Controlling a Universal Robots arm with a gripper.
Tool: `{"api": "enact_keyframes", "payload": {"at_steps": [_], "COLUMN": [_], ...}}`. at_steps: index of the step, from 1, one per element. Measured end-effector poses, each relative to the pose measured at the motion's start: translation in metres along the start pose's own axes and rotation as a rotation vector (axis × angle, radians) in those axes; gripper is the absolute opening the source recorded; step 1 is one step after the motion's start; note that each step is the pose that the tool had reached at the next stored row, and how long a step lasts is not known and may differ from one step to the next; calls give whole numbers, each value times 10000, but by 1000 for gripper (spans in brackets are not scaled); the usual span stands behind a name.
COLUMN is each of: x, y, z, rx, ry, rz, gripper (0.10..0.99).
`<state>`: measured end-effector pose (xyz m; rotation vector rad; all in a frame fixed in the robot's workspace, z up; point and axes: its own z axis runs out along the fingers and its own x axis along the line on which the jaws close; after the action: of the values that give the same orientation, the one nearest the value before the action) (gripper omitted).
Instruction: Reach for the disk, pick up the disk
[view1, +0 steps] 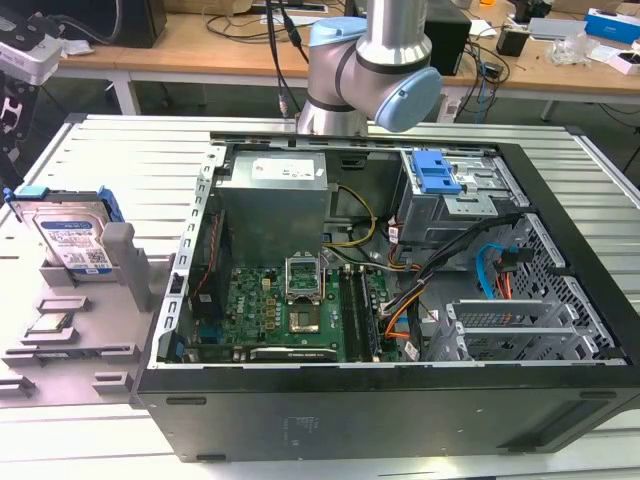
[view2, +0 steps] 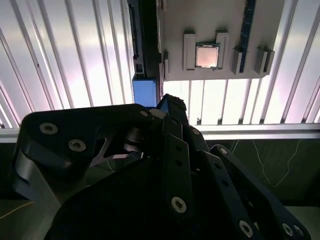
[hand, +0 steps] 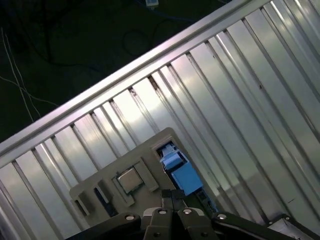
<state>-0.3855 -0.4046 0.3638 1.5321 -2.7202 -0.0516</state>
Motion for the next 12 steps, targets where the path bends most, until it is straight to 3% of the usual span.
{"api": "enact_keyframes", "payload": {"at_steps": [12], "x": [0], "y": [0], "z": [0], "rx": [1], "ry": [48], "rz": [-1272], "gripper": [106]}}
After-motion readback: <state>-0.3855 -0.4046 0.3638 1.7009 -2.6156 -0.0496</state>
